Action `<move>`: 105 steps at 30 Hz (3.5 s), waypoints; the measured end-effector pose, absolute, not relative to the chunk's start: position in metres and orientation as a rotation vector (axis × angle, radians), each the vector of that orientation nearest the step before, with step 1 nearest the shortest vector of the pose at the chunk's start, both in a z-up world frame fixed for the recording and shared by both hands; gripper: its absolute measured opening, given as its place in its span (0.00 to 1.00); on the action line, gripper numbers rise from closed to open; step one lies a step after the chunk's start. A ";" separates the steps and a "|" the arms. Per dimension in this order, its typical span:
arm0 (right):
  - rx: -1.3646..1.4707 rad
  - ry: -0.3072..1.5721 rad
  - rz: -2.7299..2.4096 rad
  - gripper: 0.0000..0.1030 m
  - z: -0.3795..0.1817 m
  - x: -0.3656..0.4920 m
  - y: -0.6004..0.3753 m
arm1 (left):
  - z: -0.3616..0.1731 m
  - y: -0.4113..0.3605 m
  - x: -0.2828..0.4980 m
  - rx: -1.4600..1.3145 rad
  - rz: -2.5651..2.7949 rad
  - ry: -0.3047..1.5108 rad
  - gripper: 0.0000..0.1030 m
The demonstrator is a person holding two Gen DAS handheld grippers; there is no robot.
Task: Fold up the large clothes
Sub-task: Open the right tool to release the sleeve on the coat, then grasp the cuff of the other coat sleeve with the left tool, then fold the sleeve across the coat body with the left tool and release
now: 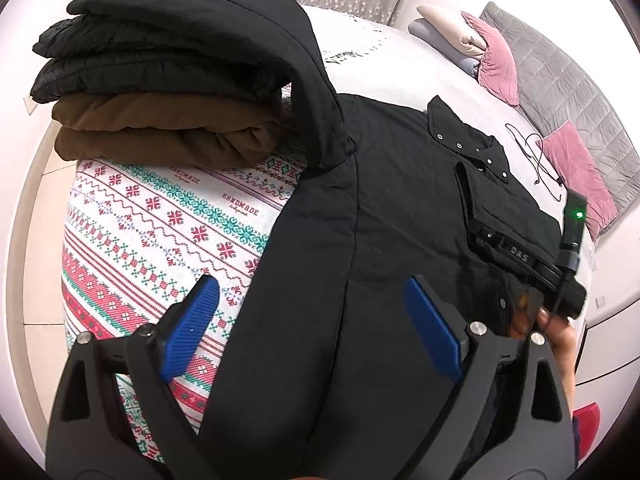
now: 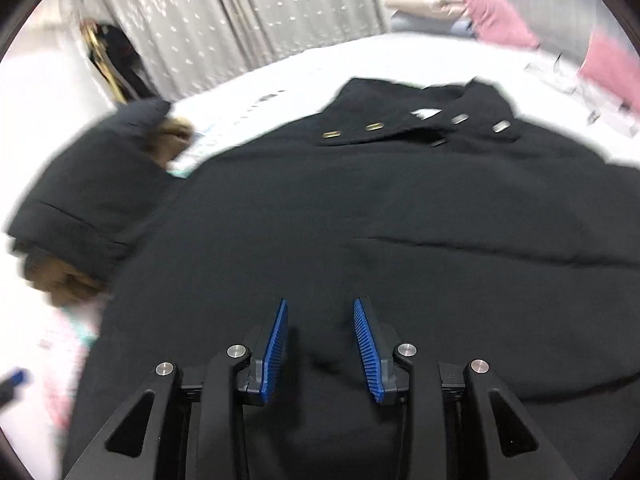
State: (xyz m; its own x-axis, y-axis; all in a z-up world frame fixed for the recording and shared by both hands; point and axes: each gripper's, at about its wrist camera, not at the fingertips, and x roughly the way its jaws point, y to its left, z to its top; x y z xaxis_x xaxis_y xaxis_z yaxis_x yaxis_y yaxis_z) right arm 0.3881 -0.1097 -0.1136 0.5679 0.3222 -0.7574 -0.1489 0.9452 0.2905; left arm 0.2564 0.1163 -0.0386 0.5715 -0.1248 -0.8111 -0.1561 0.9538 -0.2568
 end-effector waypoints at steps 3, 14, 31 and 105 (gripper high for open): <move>0.141 0.909 0.256 0.35 -0.097 0.381 -0.120 | -0.037 0.117 0.255 -0.317 0.019 0.964 0.91; 0.233 0.964 -0.194 0.36 -0.134 0.359 -0.317 | -0.036 0.108 0.255 -0.293 0.027 0.950 0.91; 0.112 0.961 -0.199 0.41 -0.081 0.343 -0.258 | -0.024 0.135 0.248 -0.340 0.050 0.903 0.91; 0.548 0.811 0.003 0.79 -0.059 0.261 -0.296 | 0.029 -0.131 0.340 0.098 -0.424 0.674 0.29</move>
